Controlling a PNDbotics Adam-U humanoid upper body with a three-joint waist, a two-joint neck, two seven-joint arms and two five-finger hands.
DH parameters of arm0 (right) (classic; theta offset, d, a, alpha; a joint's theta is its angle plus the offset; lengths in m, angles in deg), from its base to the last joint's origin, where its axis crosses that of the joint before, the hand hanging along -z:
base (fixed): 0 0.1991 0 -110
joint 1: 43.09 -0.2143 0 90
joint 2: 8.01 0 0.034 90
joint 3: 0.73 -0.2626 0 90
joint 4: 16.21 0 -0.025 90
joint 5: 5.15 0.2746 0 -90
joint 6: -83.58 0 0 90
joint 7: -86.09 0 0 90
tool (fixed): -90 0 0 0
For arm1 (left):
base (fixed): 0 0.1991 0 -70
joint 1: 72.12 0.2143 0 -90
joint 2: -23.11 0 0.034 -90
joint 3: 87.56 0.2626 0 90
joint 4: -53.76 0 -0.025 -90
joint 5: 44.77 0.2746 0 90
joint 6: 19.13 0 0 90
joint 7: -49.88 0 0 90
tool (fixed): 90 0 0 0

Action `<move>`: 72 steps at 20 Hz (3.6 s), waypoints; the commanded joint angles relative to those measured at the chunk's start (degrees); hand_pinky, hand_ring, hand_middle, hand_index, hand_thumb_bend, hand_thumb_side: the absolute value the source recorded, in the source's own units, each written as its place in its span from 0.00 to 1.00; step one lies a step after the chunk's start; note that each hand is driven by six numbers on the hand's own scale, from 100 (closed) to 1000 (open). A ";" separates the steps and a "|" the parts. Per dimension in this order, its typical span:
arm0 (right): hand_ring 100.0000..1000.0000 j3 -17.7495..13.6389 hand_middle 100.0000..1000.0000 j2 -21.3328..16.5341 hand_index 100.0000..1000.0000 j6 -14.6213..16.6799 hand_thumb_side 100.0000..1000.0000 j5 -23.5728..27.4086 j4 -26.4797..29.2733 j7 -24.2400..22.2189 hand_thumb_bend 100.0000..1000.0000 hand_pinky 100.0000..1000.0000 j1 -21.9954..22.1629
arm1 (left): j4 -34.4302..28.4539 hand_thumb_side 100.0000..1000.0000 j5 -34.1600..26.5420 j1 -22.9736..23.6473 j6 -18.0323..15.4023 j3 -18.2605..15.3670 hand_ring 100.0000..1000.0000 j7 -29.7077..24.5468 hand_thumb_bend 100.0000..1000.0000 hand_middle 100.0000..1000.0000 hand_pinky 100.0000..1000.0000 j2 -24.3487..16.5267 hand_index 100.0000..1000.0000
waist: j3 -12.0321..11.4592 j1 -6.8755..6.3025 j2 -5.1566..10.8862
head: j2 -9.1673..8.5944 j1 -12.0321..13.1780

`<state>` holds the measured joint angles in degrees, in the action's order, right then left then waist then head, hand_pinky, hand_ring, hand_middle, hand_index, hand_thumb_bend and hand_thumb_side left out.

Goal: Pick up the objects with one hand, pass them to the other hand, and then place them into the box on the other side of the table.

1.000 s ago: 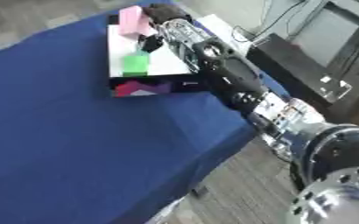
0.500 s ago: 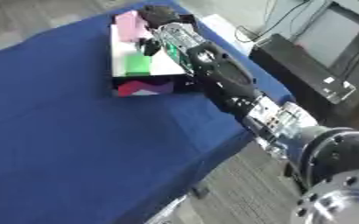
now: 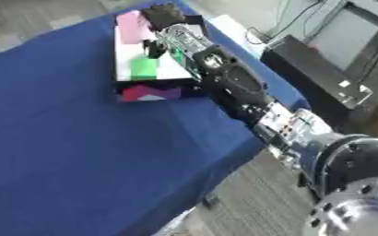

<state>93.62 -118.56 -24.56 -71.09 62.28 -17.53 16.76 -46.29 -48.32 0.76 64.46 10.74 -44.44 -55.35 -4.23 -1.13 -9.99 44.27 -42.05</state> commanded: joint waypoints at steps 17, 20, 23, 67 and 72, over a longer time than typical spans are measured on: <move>0.98 -1.43 1.00 -1.16 1.00 -3.47 0.37 -8.71 11.16 -1.84 0.08 1.00 2.97 | -0.59 0.51 -0.41 -0.11 -0.37 -1.00 0.42 0.48 0.95 0.42 0.60 -0.06 0.66 | 0.46 -0.67 -0.03 | -0.15 -1.54; 0.99 -1.67 1.00 -1.26 1.00 -3.27 0.43 -9.00 11.20 -3.06 0.12 1.00 3.24 | -0.54 0.51 -0.51 -0.04 -0.41 -1.07 0.42 0.48 0.96 0.42 0.60 -0.05 0.66 | 0.51 -0.64 -0.07 | -0.15 -1.83; 0.99 -1.88 1.00 -1.43 1.00 -3.13 0.48 -9.75 11.60 -4.33 0.13 1.00 3.46 | -0.49 0.51 -0.53 -0.02 -0.46 -1.10 0.43 0.43 0.95 0.42 0.60 -0.03 0.66 | 0.51 -0.60 -0.12 | -0.15 -2.03; 0.94 14.41 0.93 20.17 1.00 7.70 0.00 6.89 36.10 23.20 0.00 0.56 2.08 | 3.35 0.49 4.67 -0.29 0.60 2.89 0.41 -0.60 0.92 0.41 0.59 1.69 0.65 | 3.17 0.02 1.55 | -0.15 28.53; 0.94 14.81 0.93 20.11 1.00 7.22 0.00 7.56 36.10 23.20 0.00 0.55 2.36 | 3.06 0.49 4.42 -0.24 0.50 3.35 0.41 -0.69 0.91 0.41 0.59 1.66 0.65 | 3.22 0.07 1.45 | -0.15 28.41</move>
<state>108.49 -97.47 -17.15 -63.95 97.16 5.59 19.72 -42.36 -43.87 1.09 65.06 13.96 -44.90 -53.37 -1.06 -1.45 -9.90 44.27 -13.56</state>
